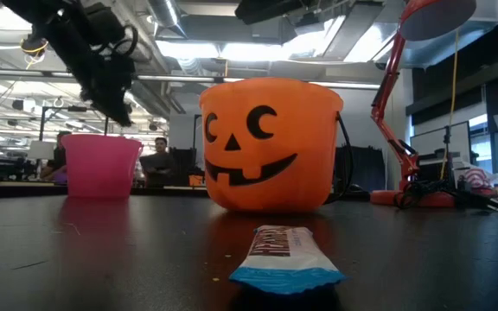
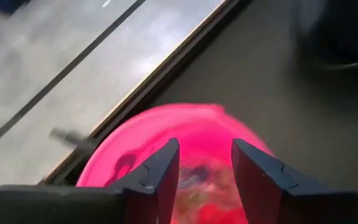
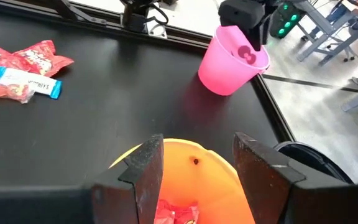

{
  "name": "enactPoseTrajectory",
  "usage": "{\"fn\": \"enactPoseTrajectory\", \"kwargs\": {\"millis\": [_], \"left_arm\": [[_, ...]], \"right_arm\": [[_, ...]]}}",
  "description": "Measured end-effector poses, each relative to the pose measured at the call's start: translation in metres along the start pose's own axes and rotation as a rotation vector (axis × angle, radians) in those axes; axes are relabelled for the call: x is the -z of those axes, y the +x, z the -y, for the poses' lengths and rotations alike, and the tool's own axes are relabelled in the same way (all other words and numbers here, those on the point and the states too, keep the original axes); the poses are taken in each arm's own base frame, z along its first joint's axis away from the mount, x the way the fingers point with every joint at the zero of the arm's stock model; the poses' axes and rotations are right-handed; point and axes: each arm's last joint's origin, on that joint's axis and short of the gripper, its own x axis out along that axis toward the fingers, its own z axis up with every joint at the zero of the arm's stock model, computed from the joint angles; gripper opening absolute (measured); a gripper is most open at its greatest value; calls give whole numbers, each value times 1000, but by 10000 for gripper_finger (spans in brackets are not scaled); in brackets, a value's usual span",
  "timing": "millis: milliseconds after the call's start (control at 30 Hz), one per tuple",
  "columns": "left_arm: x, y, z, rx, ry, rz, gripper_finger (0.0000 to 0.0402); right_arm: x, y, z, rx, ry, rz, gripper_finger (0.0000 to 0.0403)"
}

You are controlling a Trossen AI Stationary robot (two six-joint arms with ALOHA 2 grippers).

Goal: Sort candy
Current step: Put the bottom left transparent candy into the pink bucket

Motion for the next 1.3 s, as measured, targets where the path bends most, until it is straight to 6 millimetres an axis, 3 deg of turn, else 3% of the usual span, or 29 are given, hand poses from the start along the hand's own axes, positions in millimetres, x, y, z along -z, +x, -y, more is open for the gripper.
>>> {"fn": "enactPoseTrajectory", "kwargs": {"millis": [233, 667, 1067, 1300], "left_arm": [[-18, -24, 21, 254, 108, 158, 146], [-11, -70, 84, 657, 181, 260, 119], [34, -79, 141, 907, 409, 38, 107], [62, -70, 163, 959, 492, -26, 107]], "right_arm": [[0, 2, 3, 8, 3, -3, 191], [-4, 3, 6, 16, 4, 31, 191], [-5, 3, 4, -35, 12, 41, 191], [-7, 3, 4, -39, 24, 66, 191]]}}
